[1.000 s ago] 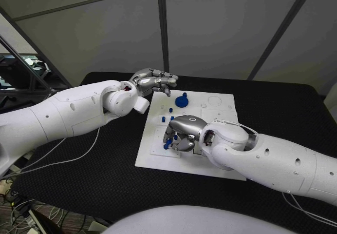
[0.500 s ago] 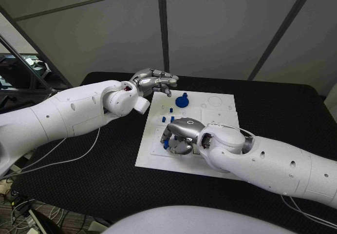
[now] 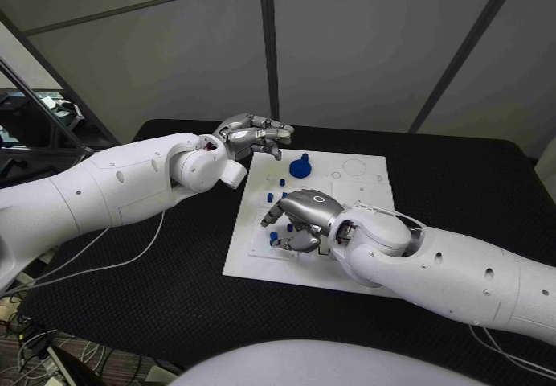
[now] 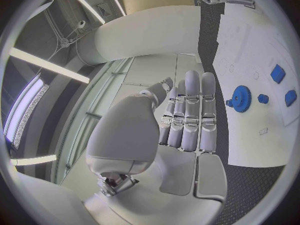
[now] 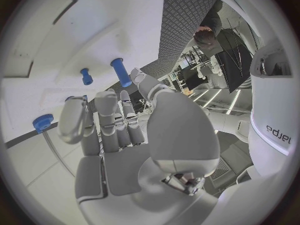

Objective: Assemble the parts on the task board

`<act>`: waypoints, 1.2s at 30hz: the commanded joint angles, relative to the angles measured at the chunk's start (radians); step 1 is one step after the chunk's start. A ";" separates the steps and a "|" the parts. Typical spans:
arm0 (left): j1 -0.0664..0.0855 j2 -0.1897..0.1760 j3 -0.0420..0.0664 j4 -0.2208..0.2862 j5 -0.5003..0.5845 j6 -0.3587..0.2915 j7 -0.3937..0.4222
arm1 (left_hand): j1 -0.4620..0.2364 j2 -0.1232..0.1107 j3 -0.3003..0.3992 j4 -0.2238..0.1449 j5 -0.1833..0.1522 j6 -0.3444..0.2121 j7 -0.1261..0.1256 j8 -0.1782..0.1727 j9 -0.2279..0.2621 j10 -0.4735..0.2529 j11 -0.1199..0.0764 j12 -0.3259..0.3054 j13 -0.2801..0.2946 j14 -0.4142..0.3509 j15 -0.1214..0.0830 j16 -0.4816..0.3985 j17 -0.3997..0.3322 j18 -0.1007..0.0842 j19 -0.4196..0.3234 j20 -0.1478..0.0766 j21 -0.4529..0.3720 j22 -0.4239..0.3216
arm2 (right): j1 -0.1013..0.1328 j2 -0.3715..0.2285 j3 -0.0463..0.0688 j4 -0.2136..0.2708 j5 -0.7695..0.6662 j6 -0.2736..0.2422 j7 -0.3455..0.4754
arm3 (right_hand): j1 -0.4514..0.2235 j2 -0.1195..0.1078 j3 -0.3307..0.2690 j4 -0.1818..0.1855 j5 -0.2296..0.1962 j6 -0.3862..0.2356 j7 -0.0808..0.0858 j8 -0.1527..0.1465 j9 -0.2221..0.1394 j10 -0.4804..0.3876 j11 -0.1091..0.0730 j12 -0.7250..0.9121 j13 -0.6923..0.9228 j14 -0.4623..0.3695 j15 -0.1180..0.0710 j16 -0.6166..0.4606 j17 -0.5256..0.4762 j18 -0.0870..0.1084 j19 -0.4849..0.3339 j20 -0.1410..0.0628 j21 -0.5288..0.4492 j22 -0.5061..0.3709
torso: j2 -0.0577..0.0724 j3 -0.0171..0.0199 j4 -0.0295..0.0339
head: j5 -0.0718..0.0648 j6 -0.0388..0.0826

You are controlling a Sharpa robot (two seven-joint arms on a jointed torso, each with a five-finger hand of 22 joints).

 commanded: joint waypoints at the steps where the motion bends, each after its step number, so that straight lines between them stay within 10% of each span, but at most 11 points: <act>1: 0.001 0.000 0.001 0.000 0.005 0.012 0.001 | 0.000 0.012 0.000 -0.006 0.002 -0.006 0.000 -0.006 0.001 -0.007 0.001 -0.001 0.001 0.001 0.004 -0.003 -0.001 0.010 0.005 0.002 -0.006 -0.001 | 0.001 -0.034 0.001 0.031 0.026 -0.090 0.037 | 0.013 -0.003 -0.008 0.001 -0.002 -0.007 0.001 -0.004 0.000 -0.009 0.000 0.007 0.000 -0.008 0.000 -0.008 -0.010 0.019 -0.008 0.000 -0.008 -0.005 | -0.001 0.0000 -0.0012 | -0.005 0.004; 8: 0.001 -0.008 0.000 0.002 0.005 0.010 0.002 | 0.000 0.012 0.000 -0.006 0.002 -0.006 0.000 -0.006 0.001 -0.007 0.001 -0.001 0.001 0.001 0.004 -0.003 -0.001 0.010 0.005 0.002 -0.006 -0.001 | 0.003 -0.208 0.019 0.150 0.180 -0.108 -0.031 | -0.033 0.025 -0.039 0.055 -0.010 0.054 0.038 0.018 0.010 0.123 -0.024 0.092 0.024 0.031 -0.017 0.064 0.090 -0.003 0.048 -0.012 0.075 0.083 | -0.005 -0.0027 -0.0057 | -0.023 0.012; 17: 0.000 -0.029 -0.005 0.013 0.005 0.002 0.003 | -0.001 0.011 -0.001 -0.006 0.001 -0.007 0.000 -0.006 0.002 -0.007 0.001 -0.001 0.001 0.001 0.005 -0.004 -0.001 0.010 0.005 0.002 -0.007 -0.001 | 0.004 -0.437 0.043 0.256 0.408 -0.161 -0.203 | -0.188 -0.011 -0.167 0.195 -0.011 0.132 -0.030 0.043 0.034 0.433 -0.105 0.322 0.158 0.072 -0.085 0.196 0.267 -0.039 0.125 -0.074 0.207 0.224 | -0.014 -0.0047 -0.0268 | -0.082 0.024; 19: -0.001 -0.031 -0.006 0.014 0.005 0.001 0.004 | -0.001 0.011 -0.001 -0.006 0.001 -0.007 0.000 -0.006 0.002 -0.007 0.001 -0.001 0.001 0.001 0.005 -0.004 -0.001 0.010 0.005 0.002 -0.007 -0.001 | 0.003 -0.470 0.044 0.266 0.416 -0.168 -0.237 | -0.177 -0.012 -0.218 0.232 -0.014 0.154 -0.042 0.052 0.054 0.460 -0.121 0.566 0.403 0.075 -0.099 0.220 0.299 -0.045 0.136 -0.089 0.227 0.246 | -0.015 -0.0064 -0.0290 | -0.097 0.026; 25: -0.011 -0.033 -0.008 0.020 0.005 0.001 0.006 | -0.001 0.011 -0.001 -0.006 0.001 -0.006 0.000 -0.006 0.002 -0.007 0.001 -0.001 0.001 0.001 0.005 -0.004 -0.001 0.010 0.005 0.002 -0.007 -0.001 | 0.001 -0.526 0.044 0.296 0.351 -0.157 -0.341 | -0.092 -0.007 -0.315 0.341 -0.007 0.176 -0.055 0.067 0.141 0.412 -0.130 1.095 0.980 0.084 -0.105 0.300 0.420 -0.060 0.164 -0.101 0.277 0.304 | -0.018 -0.0062 -0.0361 | -0.129 0.024; 36: -0.020 -0.036 -0.008 0.024 0.005 0.003 0.006 | -0.001 0.011 -0.001 -0.006 0.001 -0.006 0.000 -0.006 0.002 -0.007 0.001 -0.001 0.001 0.001 0.005 -0.004 -0.001 0.010 0.005 0.002 -0.007 -0.001 | -0.045 -0.531 0.044 0.322 0.192 -0.083 -0.514 | -0.068 -0.009 -0.345 0.396 -0.009 0.193 -0.068 0.102 0.264 0.401 -0.140 1.180 1.090 0.090 -0.113 0.339 0.487 -0.068 0.179 -0.106 0.302 0.332 | -0.018 -0.0068 -0.0365 | -0.138 0.021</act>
